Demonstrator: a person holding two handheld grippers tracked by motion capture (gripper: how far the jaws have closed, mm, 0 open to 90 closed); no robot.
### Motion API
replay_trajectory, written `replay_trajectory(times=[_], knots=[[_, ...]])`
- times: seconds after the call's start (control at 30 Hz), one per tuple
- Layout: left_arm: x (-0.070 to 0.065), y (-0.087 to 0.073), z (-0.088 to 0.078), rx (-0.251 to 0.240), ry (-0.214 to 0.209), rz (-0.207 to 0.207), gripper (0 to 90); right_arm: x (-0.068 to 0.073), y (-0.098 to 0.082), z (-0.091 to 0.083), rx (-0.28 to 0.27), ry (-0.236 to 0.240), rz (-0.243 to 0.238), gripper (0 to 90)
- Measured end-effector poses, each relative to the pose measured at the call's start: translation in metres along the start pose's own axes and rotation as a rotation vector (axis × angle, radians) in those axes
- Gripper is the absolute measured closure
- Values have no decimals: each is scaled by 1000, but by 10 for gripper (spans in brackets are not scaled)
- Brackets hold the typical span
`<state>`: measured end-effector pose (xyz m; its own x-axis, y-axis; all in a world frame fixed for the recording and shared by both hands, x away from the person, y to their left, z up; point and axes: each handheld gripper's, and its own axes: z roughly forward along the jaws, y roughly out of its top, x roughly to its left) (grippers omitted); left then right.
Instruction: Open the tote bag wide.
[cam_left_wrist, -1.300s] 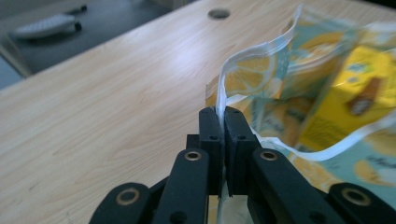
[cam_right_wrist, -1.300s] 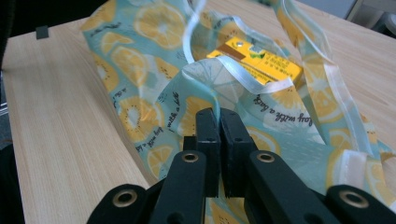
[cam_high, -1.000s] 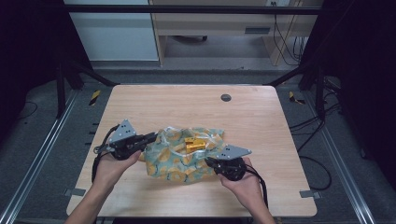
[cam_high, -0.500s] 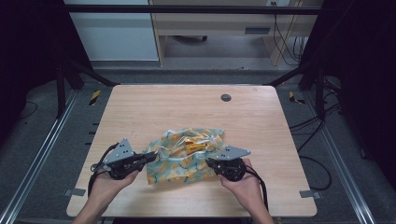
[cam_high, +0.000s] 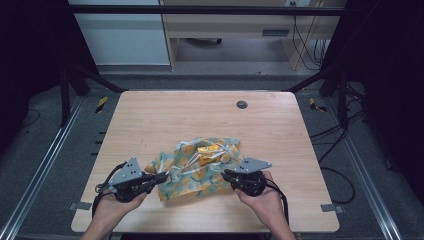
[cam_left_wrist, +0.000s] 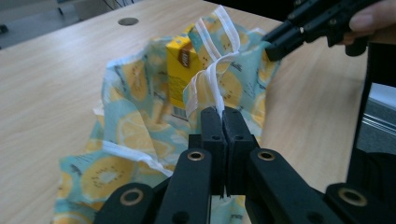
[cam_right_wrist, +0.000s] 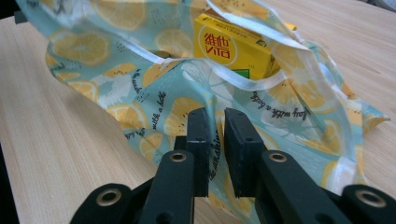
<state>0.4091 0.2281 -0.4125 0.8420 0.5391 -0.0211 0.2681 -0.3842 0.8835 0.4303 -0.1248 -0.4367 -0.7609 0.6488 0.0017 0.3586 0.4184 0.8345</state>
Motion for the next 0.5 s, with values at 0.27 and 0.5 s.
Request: replay_trajectory(times=[0.27, 0.5], knots=[[-20, -21, 4, 73, -55, 39, 891, 4, 0, -21, -25, -13, -2, 770], [-16, -37, 7, 143, -40, 43, 891, -8, 3, -36, -51, -67, 18, 771]])
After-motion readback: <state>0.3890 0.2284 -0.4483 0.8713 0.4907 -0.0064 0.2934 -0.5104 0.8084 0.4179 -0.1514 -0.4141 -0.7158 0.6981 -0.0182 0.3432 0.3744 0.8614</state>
